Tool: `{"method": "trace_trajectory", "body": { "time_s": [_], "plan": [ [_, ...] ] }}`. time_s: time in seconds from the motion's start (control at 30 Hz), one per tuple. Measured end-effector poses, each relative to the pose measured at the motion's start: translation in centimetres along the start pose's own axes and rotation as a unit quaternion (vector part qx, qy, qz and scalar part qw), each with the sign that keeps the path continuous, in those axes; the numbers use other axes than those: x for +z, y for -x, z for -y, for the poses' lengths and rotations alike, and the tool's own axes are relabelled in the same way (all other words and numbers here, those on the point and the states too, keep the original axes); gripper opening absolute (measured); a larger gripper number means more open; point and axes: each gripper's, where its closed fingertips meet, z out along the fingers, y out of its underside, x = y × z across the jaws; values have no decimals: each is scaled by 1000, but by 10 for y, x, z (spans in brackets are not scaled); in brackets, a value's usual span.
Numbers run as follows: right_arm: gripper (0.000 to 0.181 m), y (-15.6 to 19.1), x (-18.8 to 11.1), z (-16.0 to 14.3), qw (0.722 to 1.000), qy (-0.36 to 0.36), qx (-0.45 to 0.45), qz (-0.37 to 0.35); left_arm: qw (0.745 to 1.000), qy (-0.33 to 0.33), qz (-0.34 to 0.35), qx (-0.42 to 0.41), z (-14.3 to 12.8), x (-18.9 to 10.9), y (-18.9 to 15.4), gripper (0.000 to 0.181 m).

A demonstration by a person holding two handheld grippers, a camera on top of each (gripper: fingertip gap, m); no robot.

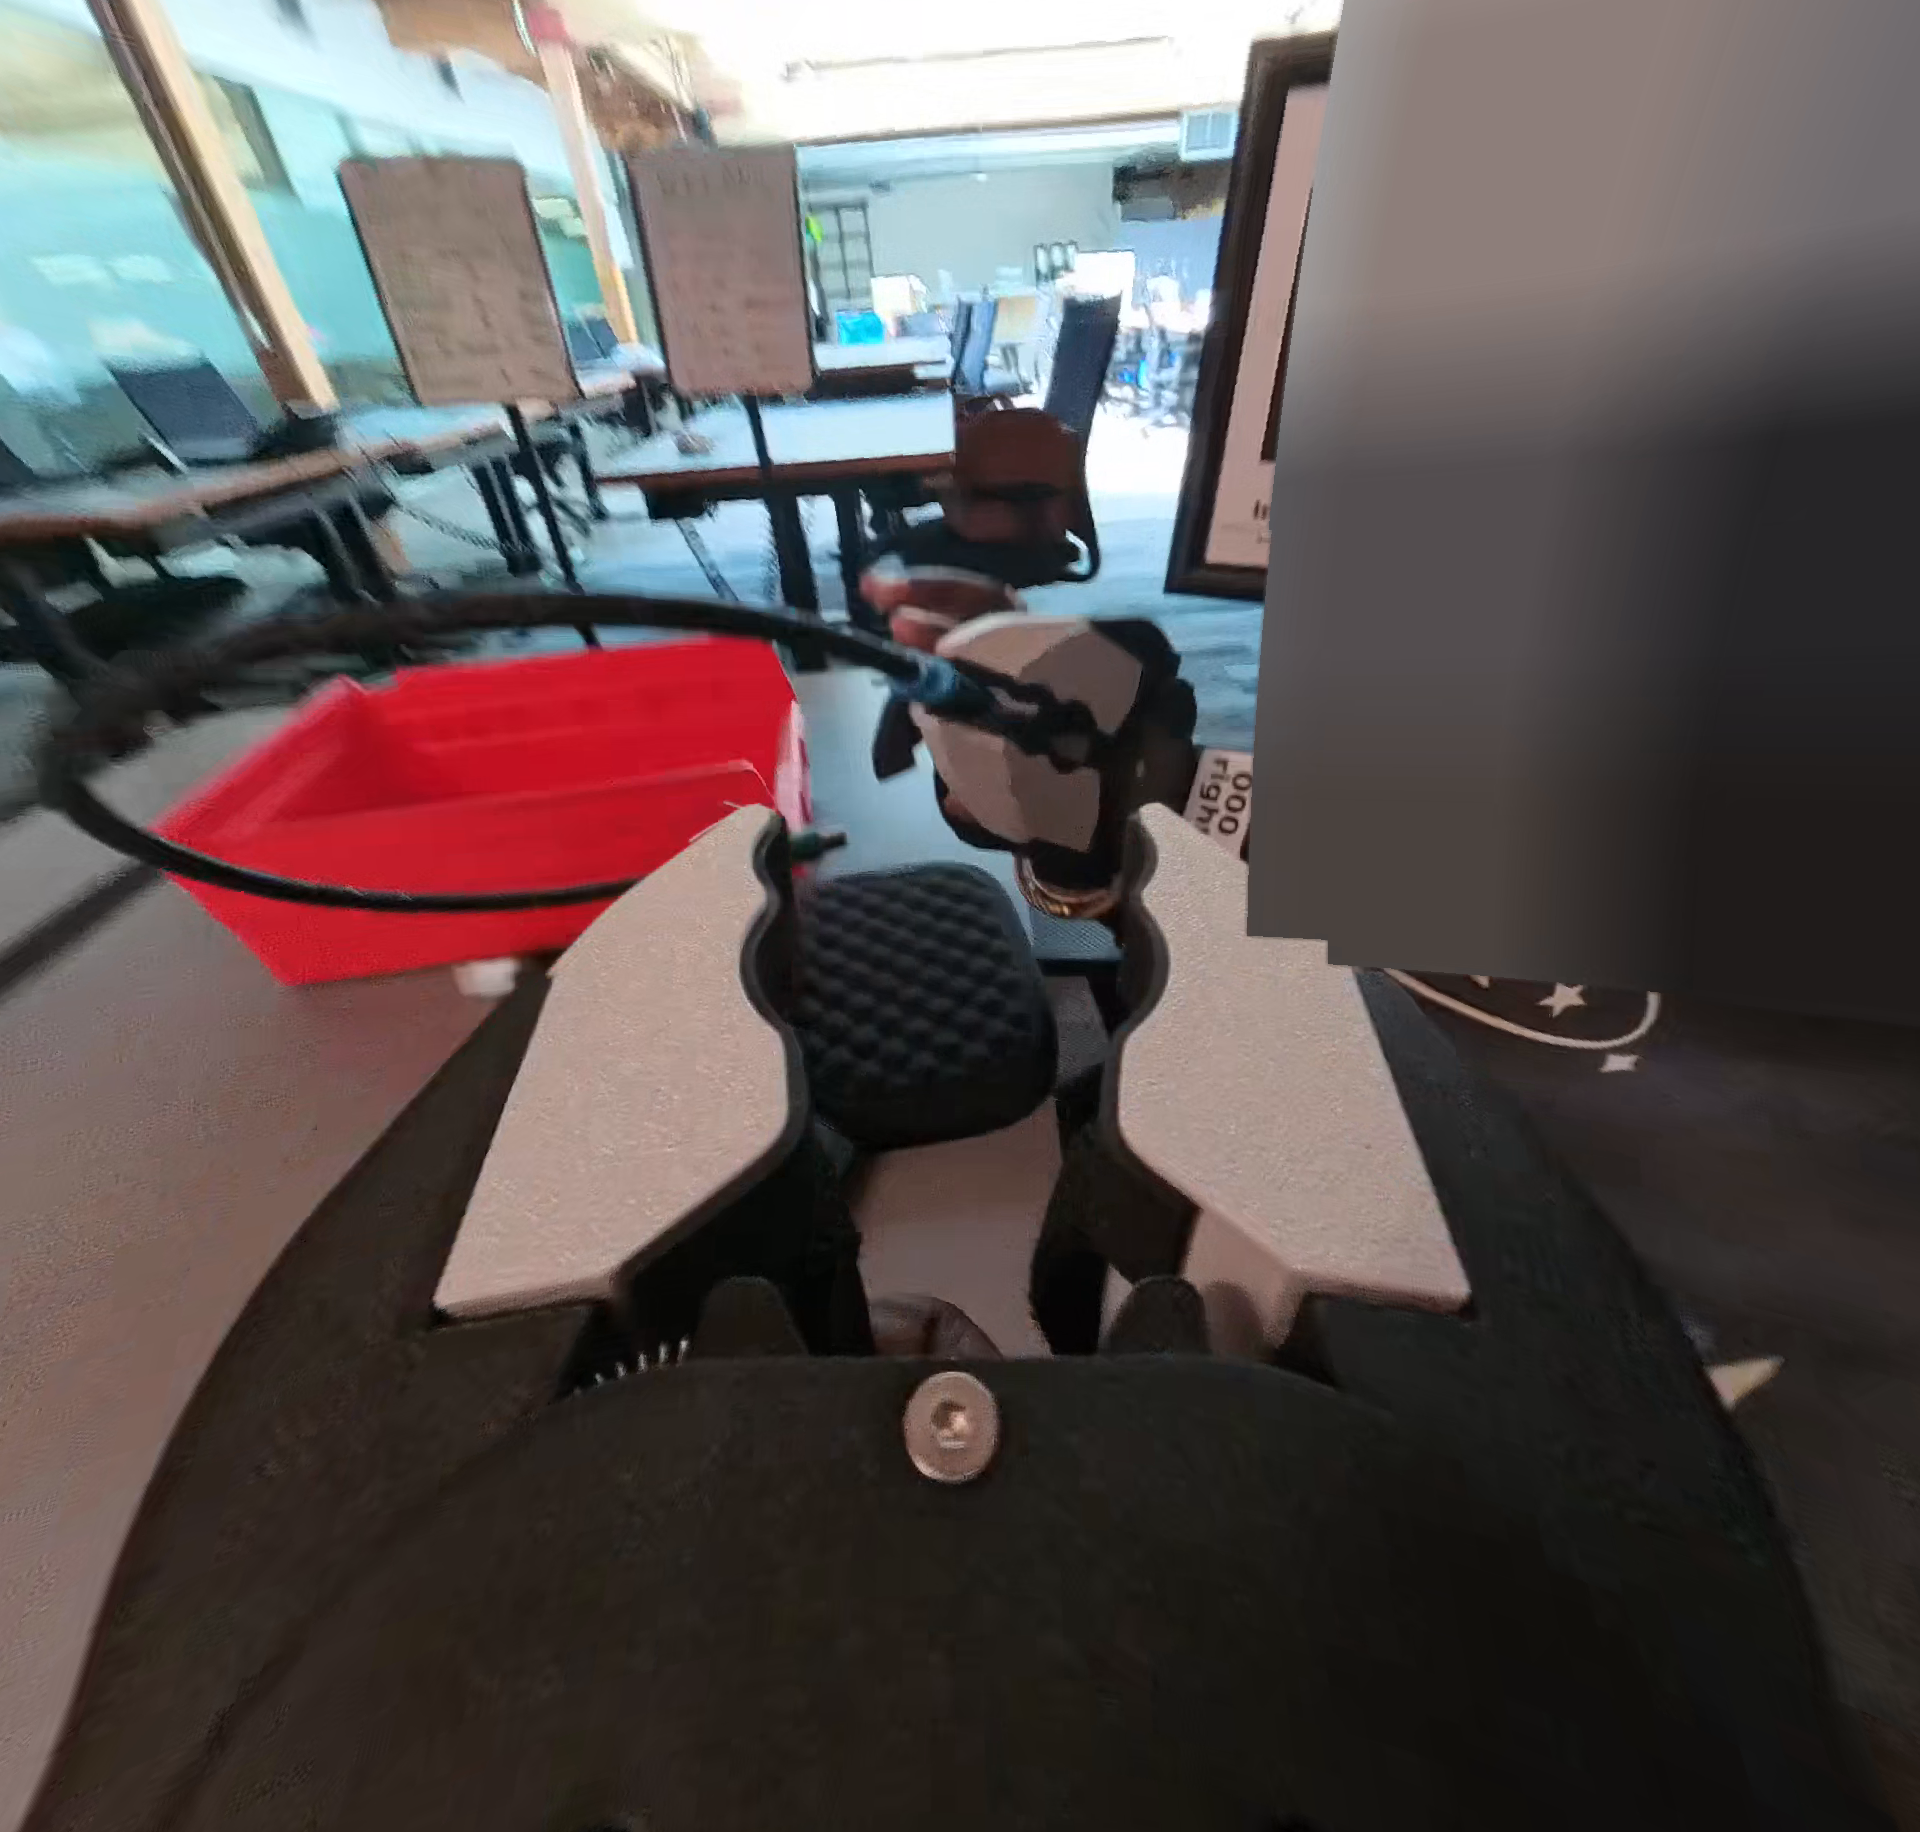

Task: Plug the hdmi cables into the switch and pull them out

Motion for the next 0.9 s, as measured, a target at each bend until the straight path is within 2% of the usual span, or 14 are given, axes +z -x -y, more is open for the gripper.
{"method": "trace_trajectory", "body": {
  "time_s": [0.07, 0.1, 0.17, 0.23, 0.33, 0.47, 0.63, 0.9],
  "plan": [
    [11, 7, -2, 6, 999, -22, 5, 23, 999, 3, -34, -32, -21, 21, 1, 60],
    [12, 10, -3, 10, 999, -34, 8, 33, 998, -17, -54, -41, -24, 30, -1, 59],
    [12, 18, -4, 18, 997, -54, 9, 59, 992, -80, -83, -58, -18, 39, -1, 55],
    [12, 28, -5, 21, 994, -64, 9, 83, 986, -116, -92, -75, -14, 41, 1, 49],
    [12, 38, -7, 22, 991, -73, 22, 106, 989, -99, -97, -60, -21, 39, -1, 42],
    [11, 41, -7, 23, 991, -74, 18, 113, 992, -54, -101, -54, -33, 39, -6, 40],
    [11, 50, -8, 25, 988, -76, 14, 137, 992, -38, -101, -62, -38, 40, -6, 23],
    [11, 55, -9, 28, 984, -85, 2, 154, 994, -11, -99, -35, -48, 36, -6, 21]
  ]
}}
